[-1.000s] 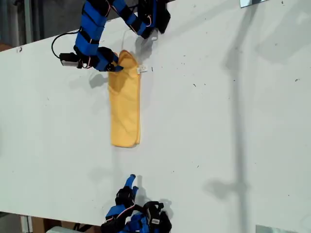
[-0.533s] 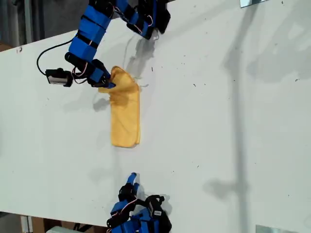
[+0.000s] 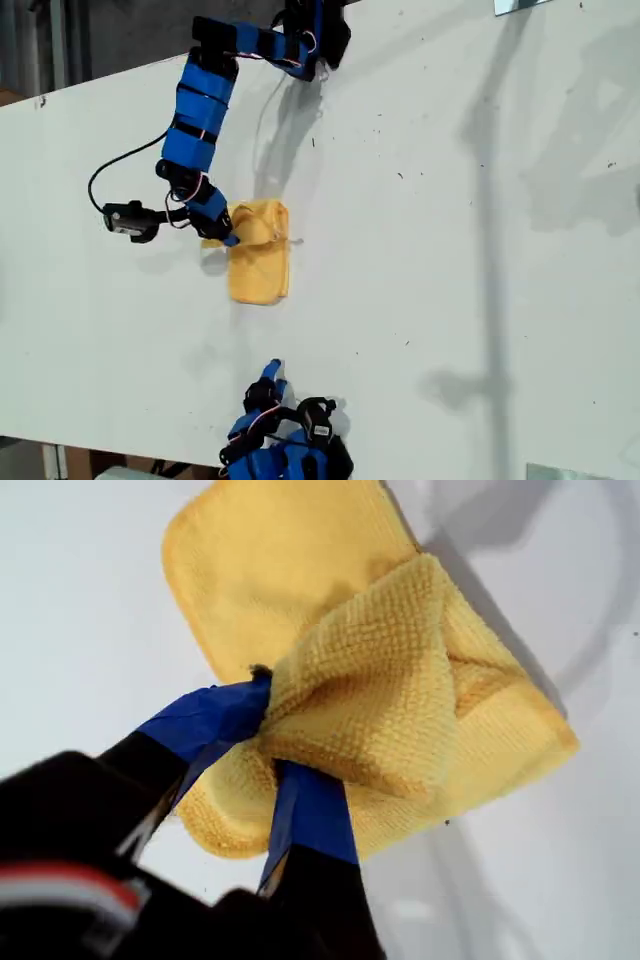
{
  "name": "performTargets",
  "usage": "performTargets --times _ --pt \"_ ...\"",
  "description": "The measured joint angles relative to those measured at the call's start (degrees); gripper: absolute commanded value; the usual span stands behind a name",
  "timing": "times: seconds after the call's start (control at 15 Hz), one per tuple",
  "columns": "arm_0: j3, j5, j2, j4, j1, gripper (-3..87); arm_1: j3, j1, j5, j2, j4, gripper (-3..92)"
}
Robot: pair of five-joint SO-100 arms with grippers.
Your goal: Grasp corners of a square towel and fold twice.
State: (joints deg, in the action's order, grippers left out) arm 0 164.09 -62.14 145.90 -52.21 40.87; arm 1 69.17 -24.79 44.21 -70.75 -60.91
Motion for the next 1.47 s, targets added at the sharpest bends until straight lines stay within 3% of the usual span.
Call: performTargets --times 0.13,0.4,0.53,0.87,1.0,1.13,1.2,1.33,1.47 --pt "-1.23 -0.18 -3.87 0.62 0.00 18.7 -0.18 1.76 -0.70 1.93 6.86 0.0" --pt "-2.20 -0.26 -6.06 0.97 -0.09 18.7 -1.05 2.46 -0.97 4.13 12.74 0.5" --pt "-2.20 -0.26 -6.06 0.97 -0.09 18.7 -1.76 2.99 -1.14 6.06 14.94 23.8" --pt "-2.20 -0.26 -6.06 0.97 -0.09 18.6 -5.01 2.99 -2.99 7.38 11.60 39.5" --pt "-2.20 -0.26 -6.06 0.97 -0.09 18.6 -5.19 2.29 -3.25 5.27 6.24 38.6" --pt "-2.20 -0.26 -6.06 0.97 -0.09 18.6 5.98 -1.41 -2.29 -8.88 2.81 39.6" --pt "-2.20 -0.26 -6.06 0.97 -0.09 18.6 16.26 -3.78 -0.88 -20.39 1.58 33.0" --pt "-2.20 -0.26 -5.98 0.97 0.09 18.6 38.41 -4.48 5.10 -46.41 -1.85 10.3" --pt "-2.20 -0.26 -5.98 0.97 0.18 18.6 59.59 -2.02 12.48 -73.04 -4.48 9.7"
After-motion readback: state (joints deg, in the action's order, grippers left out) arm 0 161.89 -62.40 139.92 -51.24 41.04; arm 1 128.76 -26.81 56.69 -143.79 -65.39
